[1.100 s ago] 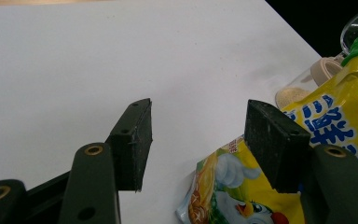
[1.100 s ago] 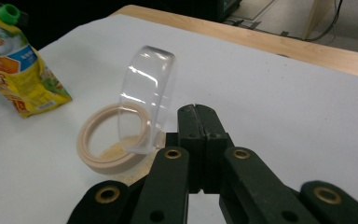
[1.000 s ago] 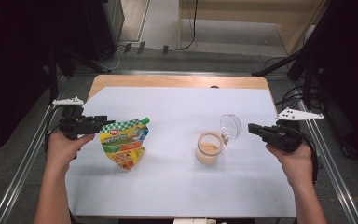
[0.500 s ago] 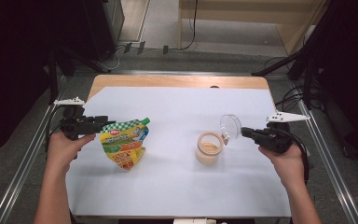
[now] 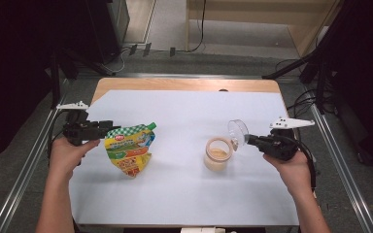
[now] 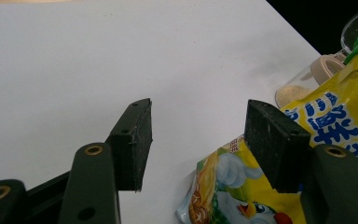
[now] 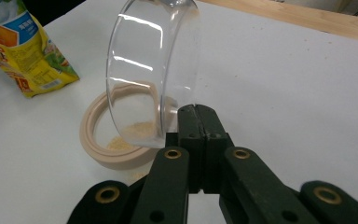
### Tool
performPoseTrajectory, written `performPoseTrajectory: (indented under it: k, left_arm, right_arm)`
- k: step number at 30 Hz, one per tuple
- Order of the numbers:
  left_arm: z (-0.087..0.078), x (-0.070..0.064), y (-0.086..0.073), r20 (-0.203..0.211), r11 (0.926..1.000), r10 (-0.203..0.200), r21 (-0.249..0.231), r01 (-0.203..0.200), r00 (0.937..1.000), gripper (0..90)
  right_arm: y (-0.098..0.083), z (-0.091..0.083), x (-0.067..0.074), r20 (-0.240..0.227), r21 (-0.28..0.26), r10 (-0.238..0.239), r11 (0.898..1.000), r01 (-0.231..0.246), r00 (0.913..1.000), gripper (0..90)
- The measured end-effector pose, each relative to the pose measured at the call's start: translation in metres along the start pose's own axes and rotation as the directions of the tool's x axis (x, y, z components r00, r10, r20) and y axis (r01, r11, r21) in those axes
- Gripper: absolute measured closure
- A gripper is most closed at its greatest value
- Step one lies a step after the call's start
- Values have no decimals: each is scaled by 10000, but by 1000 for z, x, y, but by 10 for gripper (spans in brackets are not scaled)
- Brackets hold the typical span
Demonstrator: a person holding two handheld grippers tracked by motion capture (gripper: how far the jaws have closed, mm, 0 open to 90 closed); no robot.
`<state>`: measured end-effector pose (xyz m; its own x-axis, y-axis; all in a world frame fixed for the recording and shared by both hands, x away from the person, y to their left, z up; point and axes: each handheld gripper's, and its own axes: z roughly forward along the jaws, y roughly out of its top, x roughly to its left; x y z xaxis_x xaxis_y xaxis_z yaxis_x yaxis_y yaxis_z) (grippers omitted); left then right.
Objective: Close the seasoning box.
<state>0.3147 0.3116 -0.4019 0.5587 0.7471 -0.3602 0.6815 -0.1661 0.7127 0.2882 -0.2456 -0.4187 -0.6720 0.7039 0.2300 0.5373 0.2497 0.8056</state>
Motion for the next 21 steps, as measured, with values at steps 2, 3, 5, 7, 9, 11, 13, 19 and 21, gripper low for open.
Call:
performPoseTrajectory:
  k: [2, 3, 5, 7, 9, 11, 13, 19, 21]
  left_arm:
    - [0, 0, 0, 13, 10000, -8, -4, 8, 10000, 427]
    - [0, 0, 0, 17, 10000, 4, 6, -4, 10000, 427]
    - [1, 1, -1, 14, 10000, 4, 10, -4, 10000, 427]
    - [1, 1, -1, 20, 10000, -2, 14, 2, 10000, 427]
    - [1, 1, -1, 29, 10000, -13, 7, 13, 10000, 427]
    - [1, 1, -1, 11, 10000, -15, 36, 15, 10000, 427]
    - [1, 1, -2, 26, 10000, -11, 53, 11, 10000, 427]
    - [2, 2, -2, 4, 10000, -43, 49, 43, 10000, 427]
    - [2, 2, -2, 19, 10000, -47, 52, 47, 10000, 427]
  right_arm:
    - [1, 2, 2, -93, 40, -87, 10000, 87, 9999, 900]
    - [1, 3, 3, -142, 56, -167, 9998, 168, 9998, 900]
    - [1, 6, 7, -220, 97, -222, 9997, 225, 9995, 900]
    - [1, 8, 10, -292, 112, -322, 9994, 325, 9991, 900]
    - [2, 9, 14, -373, 128, -417, 9990, 422, 9984, 900]
    - [2, 10, 16, -407, 111, -504, 9986, 509, 9979, 892]
    - [3, 11, 18, -435, 129, -568, 9983, 574, 9974, 877]
    - [2, 12, 17, -333, 104, -739, 9972, 743, 9967, 773]
    - [1, 12, 14, -369, 84, -667, 9977, 671, 9971, 722]
